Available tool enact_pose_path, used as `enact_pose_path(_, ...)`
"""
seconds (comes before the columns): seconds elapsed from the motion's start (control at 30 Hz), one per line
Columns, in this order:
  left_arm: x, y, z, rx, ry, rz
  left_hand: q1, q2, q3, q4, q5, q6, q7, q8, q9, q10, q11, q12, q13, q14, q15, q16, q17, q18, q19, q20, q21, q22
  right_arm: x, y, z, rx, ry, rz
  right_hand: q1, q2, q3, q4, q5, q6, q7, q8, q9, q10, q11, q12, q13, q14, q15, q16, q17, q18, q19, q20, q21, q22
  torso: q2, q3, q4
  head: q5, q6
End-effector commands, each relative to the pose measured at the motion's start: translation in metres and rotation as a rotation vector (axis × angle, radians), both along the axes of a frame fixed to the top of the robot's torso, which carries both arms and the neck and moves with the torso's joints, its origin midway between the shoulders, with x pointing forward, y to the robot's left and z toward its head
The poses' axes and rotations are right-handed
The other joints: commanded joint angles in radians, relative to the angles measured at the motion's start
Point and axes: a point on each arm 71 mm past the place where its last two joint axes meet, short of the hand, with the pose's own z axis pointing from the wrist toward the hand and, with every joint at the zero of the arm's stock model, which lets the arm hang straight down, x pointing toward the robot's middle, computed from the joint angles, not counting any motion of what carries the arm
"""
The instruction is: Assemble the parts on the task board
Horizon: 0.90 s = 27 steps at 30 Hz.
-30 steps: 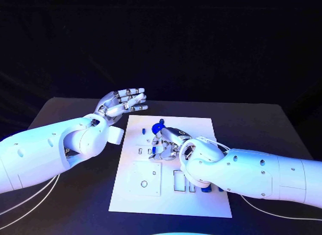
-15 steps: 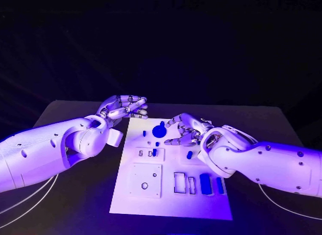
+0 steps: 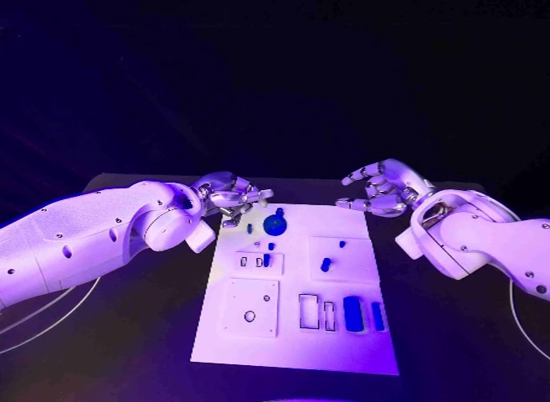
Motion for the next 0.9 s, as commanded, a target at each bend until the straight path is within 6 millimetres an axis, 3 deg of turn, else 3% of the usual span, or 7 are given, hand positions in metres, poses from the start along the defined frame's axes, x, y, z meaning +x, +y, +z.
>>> enact_pose_path(0.03,-0.003,-0.003,-0.013,0.353,0.089,-0.1,-0.068,0.011,-0.019,-0.001,-0.003,0.008,-0.01,0.013,0.011,0.049,-0.007,0.06,0.083,0.08,-0.008,0.018,0.194,-0.02,0.027,-0.007,0.049,0.073,0.005,-0.017,-0.003,0.095,0.092,-0.069,-0.017,0.012,-0.003,-0.001,0.029,0.007,0.0,0.004,-0.004,-0.001,-0.002,0.001,-0.002,0.079,0.002,-0.008,0.167,0.01,-0.003,-0.004,-0.009,-0.003,-0.004,0.0043,-0.0002,0.001,-0.004)
enact_pose_path(0.1,-0.003,-0.007,-0.013,0.431,0.088,-0.125,-0.087,0.019,-0.028,-0.001,-0.003,0.016,-0.016,0.019,0.016,0.075,-0.013,0.082,0.12,0.092,-0.014,0.027,0.226,-0.028,0.047,-0.011,0.074,0.117,0.006,-0.025,-0.003,0.098,0.105,-0.094,-0.017,0.013,-0.003,-0.002,0.031,0.007,0.0,0.004,-0.005,-0.001,-0.002,0.001,-0.002,0.079,0.002,-0.008,0.166,0.01,-0.003,-0.004,-0.009,-0.003,-0.004,0.0045,-0.001,0.002,-0.006)
enact_pose_path(0.2,-0.003,-0.014,-0.015,0.534,0.088,-0.16,-0.057,0.018,-0.019,-0.004,-0.003,0.003,-0.017,0.005,0.015,0.056,-0.016,0.057,0.079,0.084,-0.019,0.019,0.201,-0.02,0.031,-0.017,0.057,0.081,0.008,-0.033,-0.003,0.101,0.115,-0.118,-0.014,0.013,-0.004,-0.003,0.034,0.008,0.0,0.004,-0.005,0.0,-0.003,0.002,-0.001,0.078,0.002,-0.009,0.164,0.01,-0.003,-0.004,-0.009,-0.003,-0.003,0.0035,-0.0006,0.002,-0.009)
enact_pose_path(0.3,-0.003,-0.022,-0.016,0.618,0.095,-0.198,-0.038,0.014,-0.012,-0.003,-0.002,-0.011,-0.011,-0.017,0.014,-0.027,-0.012,-0.039,-0.059,0.058,-0.02,-0.012,0.122,-0.004,0.006,-0.022,0.0,-0.019,0.009,-0.038,-0.003,0.102,0.12,-0.131,-0.012,0.014,-0.004,-0.004,0.036,0.008,-0.001,0.005,-0.005,0.0,-0.003,0.003,-0.001,0.078,0.002,-0.009,0.164,0.01,-0.003,-0.004,-0.009,-0.003,-0.004,0.0039,0.0,0.004,-0.011)
enact_pose_path(0.47,-0.004,-0.033,-0.018,0.703,0.116,-0.25,0.015,0.015,0.027,-0.006,-0.002,-0.024,-0.005,-0.044,0.014,-0.057,-0.009,-0.089,-0.113,0.063,-0.019,-0.016,0.13,-0.008,0.048,-0.024,-0.012,-0.019,0.01,-0.04,-0.003,0.103,0.123,-0.139,-0.01,0.015,-0.003,-0.004,0.039,0.01,-0.001,0.005,-0.005,0.001,-0.003,0.003,-0.001,0.078,0.002,-0.01,0.162,0.01,-0.003,-0.004,-0.01,-0.003,-0.003,0.0028,-0.0001,0.004,-0.013)
enact_pose_path(0.6,-0.004,-0.04,-0.02,0.748,0.131,-0.27,0.039,0.013,0.055,-0.005,-0.003,-0.02,-0.006,-0.051,0.015,-0.029,-0.009,-0.067,-0.074,0.075,-0.02,-0.002,0.165,-0.015,0.072,-0.025,0.003,0.015,0.01,-0.041,-0.003,0.101,0.126,-0.142,-0.009,0.015,-0.003,-0.004,0.04,0.01,-0.001,0.006,-0.005,0.002,-0.003,0.004,0.0,0.078,0.001,-0.01,0.161,0.01,-0.003,-0.005,-0.01,-0.003,-0.004,0.0017,-0.0003,0.005,-0.014)
enact_pose_path(0.9,-0.003,-0.045,-0.022,0.8,0.136,-0.272,-0.068,-0.013,0.038,-0.002,-0.004,0.006,-0.009,-0.046,0.032,0.033,-0.011,0.005,0.029,0.088,-0.02,0.014,0.206,-0.039,0.124,-0.024,0.075,0.146,0.011,-0.042,-0.003,0.096,0.13,-0.147,-0.007,0.016,-0.003,-0.005,0.042,0.011,-0.001,0.006,-0.006,0.001,-0.004,0.004,-0.001,0.078,0.001,-0.01,0.161,0.01,-0.003,-0.005,-0.011,-0.004,-0.003,0.0019,-0.0014,0.005,-0.018)
